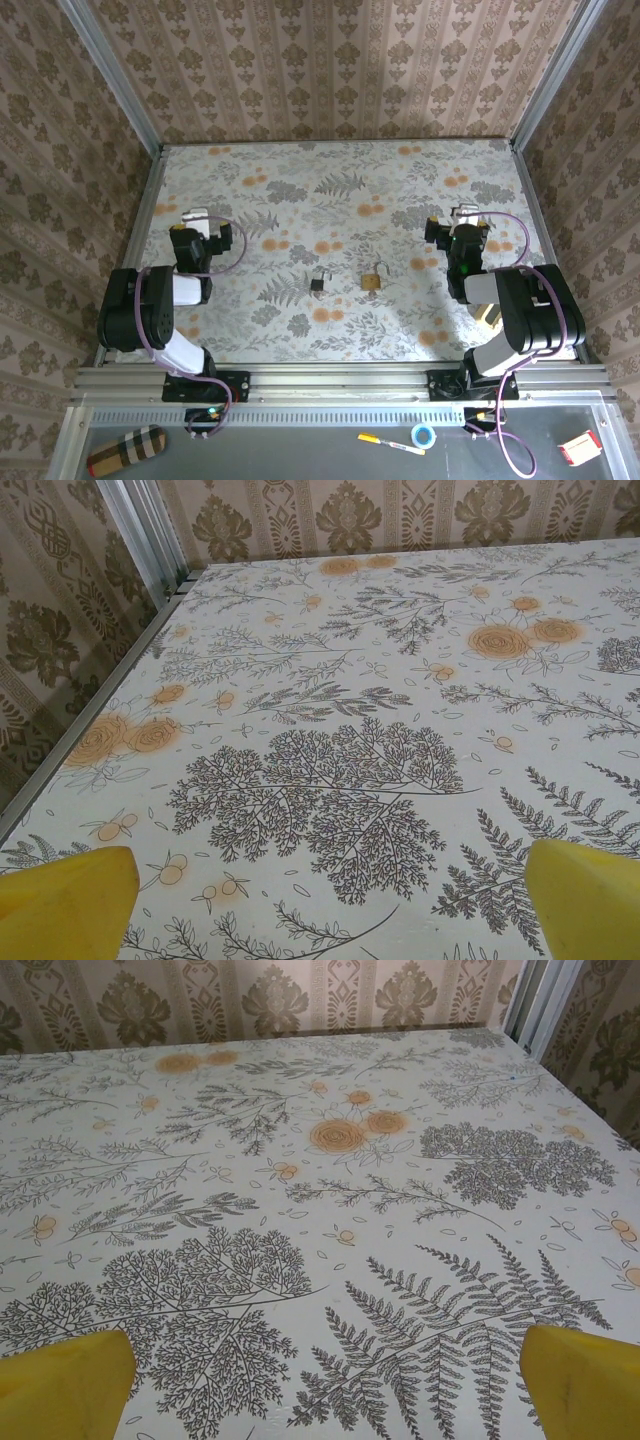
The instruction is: Unlock with the key
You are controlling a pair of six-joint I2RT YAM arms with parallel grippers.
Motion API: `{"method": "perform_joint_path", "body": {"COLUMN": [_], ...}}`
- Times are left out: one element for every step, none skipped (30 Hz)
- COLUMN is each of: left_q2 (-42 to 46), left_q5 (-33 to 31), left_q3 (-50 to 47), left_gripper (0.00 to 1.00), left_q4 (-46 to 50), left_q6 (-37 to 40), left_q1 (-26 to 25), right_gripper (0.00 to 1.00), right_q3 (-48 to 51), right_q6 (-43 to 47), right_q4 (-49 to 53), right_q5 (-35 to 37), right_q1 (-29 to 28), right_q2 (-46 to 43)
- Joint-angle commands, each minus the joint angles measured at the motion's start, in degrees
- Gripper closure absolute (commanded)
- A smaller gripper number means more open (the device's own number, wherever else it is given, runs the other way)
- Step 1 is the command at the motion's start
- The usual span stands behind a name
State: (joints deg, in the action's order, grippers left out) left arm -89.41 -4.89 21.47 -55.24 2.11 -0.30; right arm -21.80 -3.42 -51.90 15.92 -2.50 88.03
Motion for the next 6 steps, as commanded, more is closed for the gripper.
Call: {"method": "perform_joint_path", "body": {"left_q2": [0.4,0.4,0.4,0.4,0.4,0.4], "left_q5": [0.4,0.4,0.4,0.4,0.4,0.5], "left_q3": [0.0,0.0,-0.1,-0.1,-0.1,-0.2], "left_gripper": [0.0,0.0,0.0,0.0,0.0,0.0], "left_q4": [0.9,0.9,0.8,0.8,0.7,0.5], "left_q6": [-0.4,-0.4,-0.4,-0.4,-0.5,-0.4], "left_q1": [-0.1,-0.1,-0.1,-0.1,-0.1,-0.1], "right_gripper": [0.0,0.0,0.0,0.0,0.0,0.0], "right_q3": [-0.4,-0.4,-0.4,-0.2,-0.1,-0.1], "right_q6": [-1.0,-1.0,-1.0,-1.0,-0.9,-0.9], "right_q4": [0.7,0.7,0.7,0.5,0.4,0.2], "right_q5": [-0.2,-0.3,-0.2,-0.2,-0.2,-0.2], "right_q1": [-0.2,-0.2,-0.2,-0.2,-0.2,-0.2], "right_q2": [-0.2,-0.2,-0.3,-0.4,-0.4,-0.4]}}
